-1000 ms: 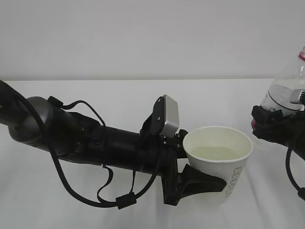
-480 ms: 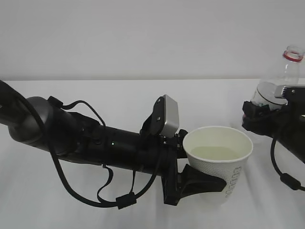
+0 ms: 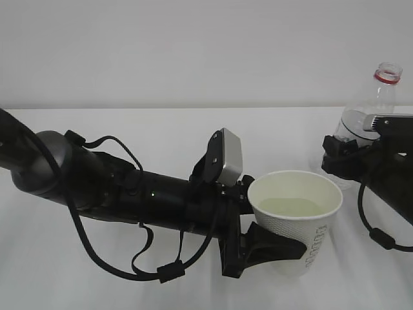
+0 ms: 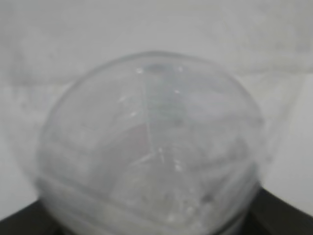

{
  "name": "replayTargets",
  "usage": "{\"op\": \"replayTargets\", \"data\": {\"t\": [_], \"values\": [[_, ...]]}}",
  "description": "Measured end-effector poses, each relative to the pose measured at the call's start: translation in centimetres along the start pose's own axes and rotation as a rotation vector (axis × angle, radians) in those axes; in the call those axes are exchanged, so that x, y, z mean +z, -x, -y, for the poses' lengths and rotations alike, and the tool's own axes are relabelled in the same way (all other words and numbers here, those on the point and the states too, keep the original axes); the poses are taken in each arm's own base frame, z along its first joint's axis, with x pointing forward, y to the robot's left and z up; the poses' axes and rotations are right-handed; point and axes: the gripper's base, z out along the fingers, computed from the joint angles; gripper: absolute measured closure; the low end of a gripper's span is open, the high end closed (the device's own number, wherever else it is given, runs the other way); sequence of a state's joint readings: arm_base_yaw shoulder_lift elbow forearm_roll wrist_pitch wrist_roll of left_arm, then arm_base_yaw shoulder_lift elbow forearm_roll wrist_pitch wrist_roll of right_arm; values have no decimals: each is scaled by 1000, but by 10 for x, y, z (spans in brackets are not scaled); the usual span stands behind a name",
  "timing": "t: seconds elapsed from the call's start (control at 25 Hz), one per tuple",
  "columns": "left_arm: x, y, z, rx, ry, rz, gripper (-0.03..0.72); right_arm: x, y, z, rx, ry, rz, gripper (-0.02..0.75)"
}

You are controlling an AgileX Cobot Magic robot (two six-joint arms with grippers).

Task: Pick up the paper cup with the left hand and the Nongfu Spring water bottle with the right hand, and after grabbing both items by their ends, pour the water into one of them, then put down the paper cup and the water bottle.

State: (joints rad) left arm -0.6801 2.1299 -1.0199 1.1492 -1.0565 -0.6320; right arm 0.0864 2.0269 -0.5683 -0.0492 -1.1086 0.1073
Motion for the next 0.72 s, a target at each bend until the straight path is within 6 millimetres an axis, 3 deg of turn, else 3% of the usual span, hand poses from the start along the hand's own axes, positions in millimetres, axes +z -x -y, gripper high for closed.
{"op": "replayTargets", "data": {"t": [0.72], "values": [[0, 1, -2, -14, 20, 15, 181, 1, 3, 0, -2, 3, 27, 114]]}}
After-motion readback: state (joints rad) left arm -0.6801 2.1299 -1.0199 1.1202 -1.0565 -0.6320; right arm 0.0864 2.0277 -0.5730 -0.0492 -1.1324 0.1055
